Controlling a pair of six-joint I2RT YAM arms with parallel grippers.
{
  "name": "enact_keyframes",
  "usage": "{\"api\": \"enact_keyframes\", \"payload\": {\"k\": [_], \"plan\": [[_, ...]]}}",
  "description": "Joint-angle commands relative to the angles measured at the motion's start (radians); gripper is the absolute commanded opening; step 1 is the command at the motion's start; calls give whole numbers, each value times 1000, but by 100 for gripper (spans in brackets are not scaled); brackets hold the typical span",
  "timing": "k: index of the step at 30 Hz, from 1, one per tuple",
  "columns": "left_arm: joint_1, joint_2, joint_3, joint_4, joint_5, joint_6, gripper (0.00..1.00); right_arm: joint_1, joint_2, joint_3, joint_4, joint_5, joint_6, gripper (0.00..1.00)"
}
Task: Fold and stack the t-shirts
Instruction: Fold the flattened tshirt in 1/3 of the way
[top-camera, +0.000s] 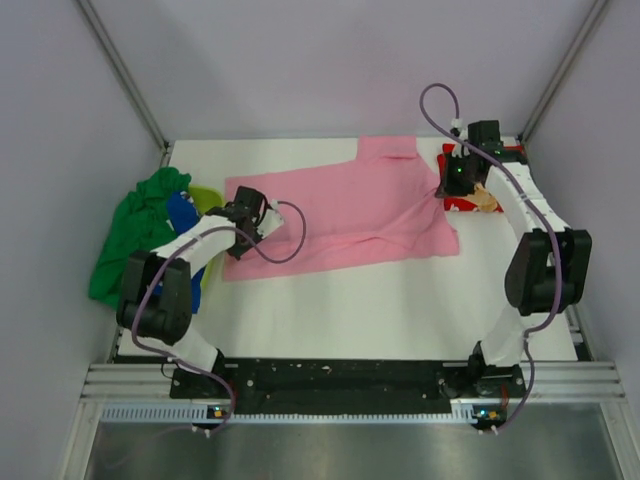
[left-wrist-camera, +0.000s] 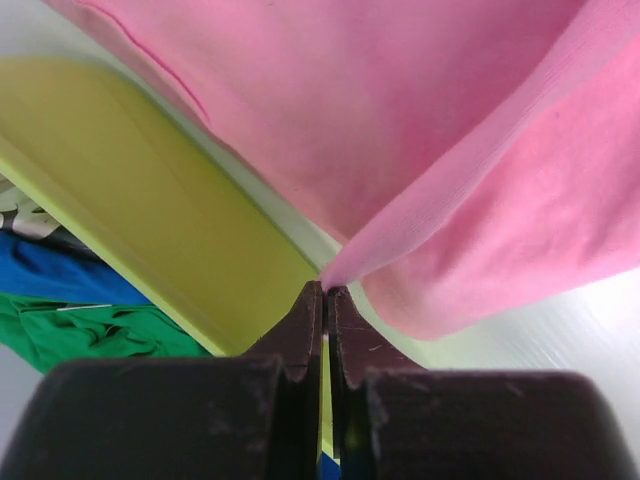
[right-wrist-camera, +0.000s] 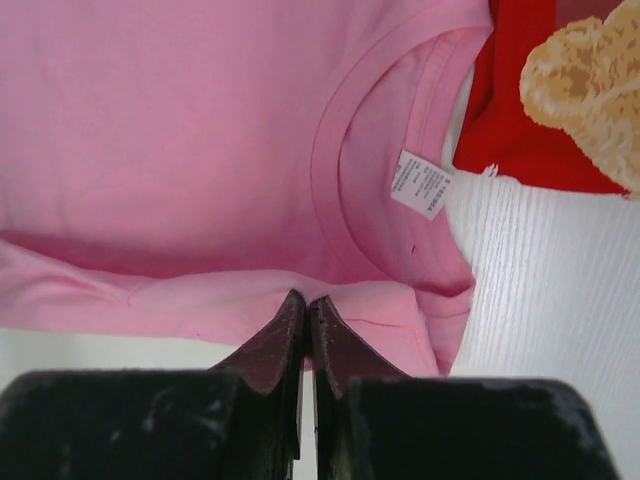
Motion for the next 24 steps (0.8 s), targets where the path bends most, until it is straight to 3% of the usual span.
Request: {"api": "enact_keyframes", "payload": {"k": [1,8,16,19,20,22,24], "plan": [[16,50,36,93,-135,-28,0,11,71,113,35,16,-83,0],[22,72,59,151,-161,-48,0,9,153,171,35,85,-110,0],[22,144,73,144,-190,-40,0,9,246,225,37,41,-106,0],[22,144,76,167,-216,-37,16,9,289,263,61,21,-71,0],[22,142,85,167,-218,-37,23,12,307,289,71,25,-57,2],[22,135,114,150,-183,-31,33,19,350,352,68,95,-6,28],[22,110,147,129,-149,-36,38,17,372,412,17,201,55,41]]}}
